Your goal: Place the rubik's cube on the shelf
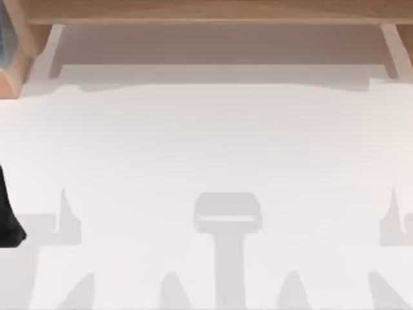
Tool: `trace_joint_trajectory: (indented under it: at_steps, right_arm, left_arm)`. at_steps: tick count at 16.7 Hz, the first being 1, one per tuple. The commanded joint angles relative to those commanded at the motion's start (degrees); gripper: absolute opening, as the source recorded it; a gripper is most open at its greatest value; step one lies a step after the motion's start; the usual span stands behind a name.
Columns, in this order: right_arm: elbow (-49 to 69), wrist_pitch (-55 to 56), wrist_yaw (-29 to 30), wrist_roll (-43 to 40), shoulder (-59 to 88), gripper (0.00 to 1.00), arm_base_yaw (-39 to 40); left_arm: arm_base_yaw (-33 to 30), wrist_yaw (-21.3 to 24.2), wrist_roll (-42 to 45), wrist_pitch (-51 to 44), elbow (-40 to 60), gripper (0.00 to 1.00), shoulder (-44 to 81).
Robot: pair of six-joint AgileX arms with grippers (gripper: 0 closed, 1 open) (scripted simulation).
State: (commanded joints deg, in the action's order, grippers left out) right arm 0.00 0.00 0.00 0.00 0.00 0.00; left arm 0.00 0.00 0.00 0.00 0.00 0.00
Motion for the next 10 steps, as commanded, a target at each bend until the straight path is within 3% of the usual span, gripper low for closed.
trace_joint_trajectory:
  at_steps: [5, 10]
  right_arm:
    - [2.6, 2.8, -0.56, -2.96, 3.49, 1.0, -1.09]
    - [12.62, 13.75, -3.87, -16.4, 21.12, 1.0, -5.29]
  left_arm:
    - [0.0, 0.0, 0.0, 0.0, 0.0, 1.0, 0.0]
    - [0.0, 0.0, 0.0, 0.0, 0.0, 1.0, 0.0]
